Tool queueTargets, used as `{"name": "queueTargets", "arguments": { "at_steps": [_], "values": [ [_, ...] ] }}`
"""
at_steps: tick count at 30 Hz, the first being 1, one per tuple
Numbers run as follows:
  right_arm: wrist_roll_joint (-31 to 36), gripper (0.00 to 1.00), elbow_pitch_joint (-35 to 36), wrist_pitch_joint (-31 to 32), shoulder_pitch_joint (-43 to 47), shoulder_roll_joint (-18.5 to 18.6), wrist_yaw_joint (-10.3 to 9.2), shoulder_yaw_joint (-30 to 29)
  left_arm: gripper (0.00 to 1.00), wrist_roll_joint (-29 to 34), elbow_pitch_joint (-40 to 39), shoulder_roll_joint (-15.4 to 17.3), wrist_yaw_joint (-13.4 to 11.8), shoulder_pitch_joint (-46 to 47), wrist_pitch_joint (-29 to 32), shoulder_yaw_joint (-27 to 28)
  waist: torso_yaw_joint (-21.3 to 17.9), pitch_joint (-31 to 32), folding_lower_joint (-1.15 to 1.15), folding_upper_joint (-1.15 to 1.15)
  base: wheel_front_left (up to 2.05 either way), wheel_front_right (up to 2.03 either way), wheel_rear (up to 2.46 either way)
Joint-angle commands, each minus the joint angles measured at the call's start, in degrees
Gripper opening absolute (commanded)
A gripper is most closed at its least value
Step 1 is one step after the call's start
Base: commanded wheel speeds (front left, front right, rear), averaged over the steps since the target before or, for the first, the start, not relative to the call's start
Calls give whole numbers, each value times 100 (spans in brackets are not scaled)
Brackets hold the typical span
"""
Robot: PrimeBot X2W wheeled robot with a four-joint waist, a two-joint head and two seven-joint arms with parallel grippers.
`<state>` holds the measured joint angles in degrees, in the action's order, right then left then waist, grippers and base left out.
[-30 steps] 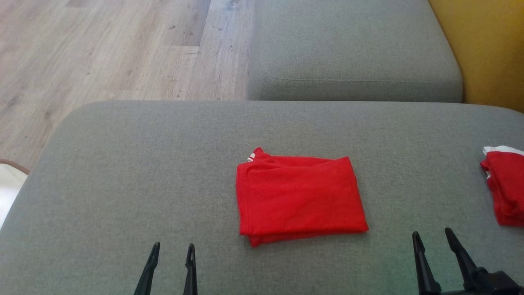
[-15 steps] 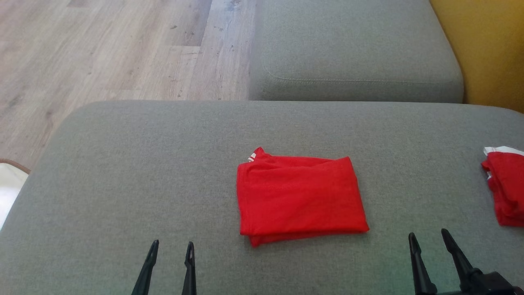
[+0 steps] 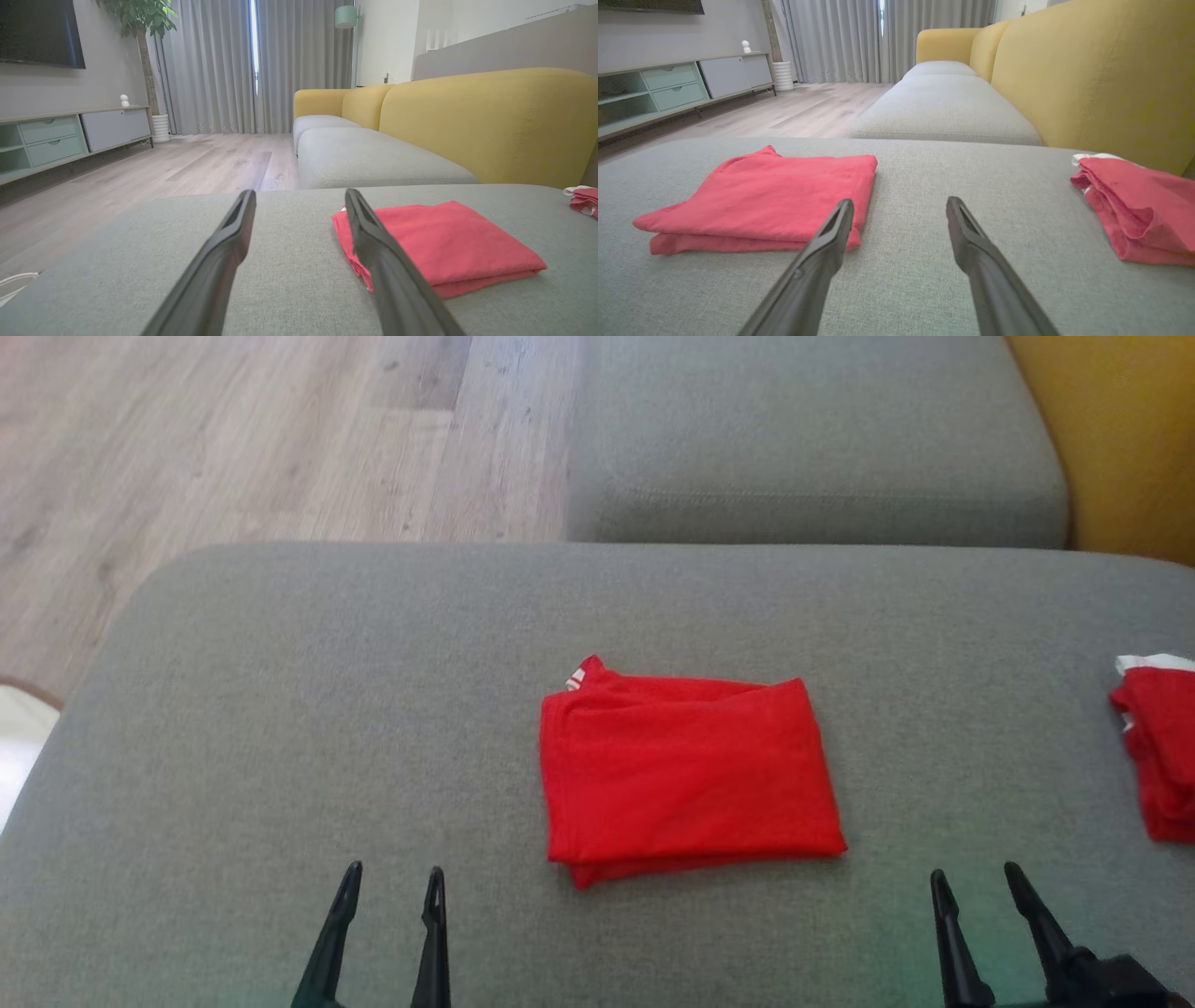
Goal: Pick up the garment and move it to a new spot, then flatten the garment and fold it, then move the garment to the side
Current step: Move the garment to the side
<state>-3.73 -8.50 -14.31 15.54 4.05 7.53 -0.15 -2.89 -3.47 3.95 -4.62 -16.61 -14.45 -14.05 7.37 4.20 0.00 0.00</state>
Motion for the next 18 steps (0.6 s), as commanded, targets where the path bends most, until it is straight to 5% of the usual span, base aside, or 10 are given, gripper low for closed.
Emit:
{"name": "queueTargets", "arguments": {
  "at_steps": [1,9,18],
  "values": [
    [-50,100,82,-69,-427,53,-4,105,100,-8,-158,-68,-33,268,-55,192,67,-90,0,0,0,0,0],
    [-335,100,-1078,-22,-1339,102,-4,131,100,-187,-36,-91,94,433,-55,88,377,-446,0,0,0,0,0],
    [-844,100,-2608,709,-2765,192,-4,353,100,-79,-101,-102,156,727,-55,-124,678,-831,0,0,0,0,0]
  ]
}}
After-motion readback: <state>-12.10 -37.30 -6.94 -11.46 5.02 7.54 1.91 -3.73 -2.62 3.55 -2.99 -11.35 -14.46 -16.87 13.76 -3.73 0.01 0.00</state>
